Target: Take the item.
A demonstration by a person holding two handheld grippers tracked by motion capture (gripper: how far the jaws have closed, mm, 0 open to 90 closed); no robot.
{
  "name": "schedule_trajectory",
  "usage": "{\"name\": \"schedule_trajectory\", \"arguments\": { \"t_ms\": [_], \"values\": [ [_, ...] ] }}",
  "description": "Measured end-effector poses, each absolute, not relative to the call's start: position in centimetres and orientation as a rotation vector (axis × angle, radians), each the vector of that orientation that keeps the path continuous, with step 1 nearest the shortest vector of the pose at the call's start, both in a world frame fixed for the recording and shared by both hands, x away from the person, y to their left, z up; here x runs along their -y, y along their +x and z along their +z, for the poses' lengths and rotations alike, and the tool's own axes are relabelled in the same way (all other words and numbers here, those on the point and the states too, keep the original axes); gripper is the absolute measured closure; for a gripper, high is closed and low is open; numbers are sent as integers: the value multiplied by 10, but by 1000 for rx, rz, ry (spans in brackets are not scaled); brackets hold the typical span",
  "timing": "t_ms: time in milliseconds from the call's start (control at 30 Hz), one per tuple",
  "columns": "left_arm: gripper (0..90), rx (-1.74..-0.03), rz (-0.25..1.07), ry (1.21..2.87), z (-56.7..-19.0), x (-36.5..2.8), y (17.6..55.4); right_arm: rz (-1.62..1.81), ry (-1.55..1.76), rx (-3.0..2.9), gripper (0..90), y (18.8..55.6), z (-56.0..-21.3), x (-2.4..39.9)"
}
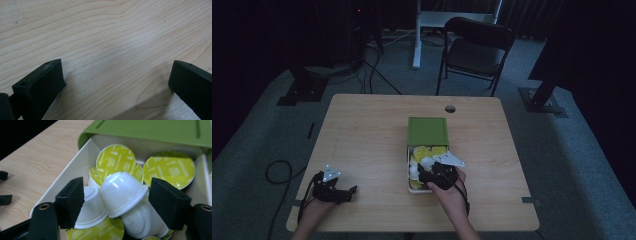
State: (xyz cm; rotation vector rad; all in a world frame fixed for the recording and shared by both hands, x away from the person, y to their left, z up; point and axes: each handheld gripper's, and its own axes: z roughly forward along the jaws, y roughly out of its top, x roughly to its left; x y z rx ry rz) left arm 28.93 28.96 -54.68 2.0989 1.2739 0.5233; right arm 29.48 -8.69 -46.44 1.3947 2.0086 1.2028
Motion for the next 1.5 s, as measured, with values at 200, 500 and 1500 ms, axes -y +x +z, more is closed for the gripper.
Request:
{"name": "schedule_trajectory", "arguments": {
  "t_ms": [200,500,1500],
  "values": [
    [0,-1274,523,2099,-547,-290,289,1193,1417,-1966,358,295,-471,85],
    [0,-1274,523,2099,-547,-290,289,1147,1373,-1938,384,296,-471,80],
    [0,-1274,523,2100,-547,-290,289,1211,1412,-2007,537,313,-478,80]
  ]
}}
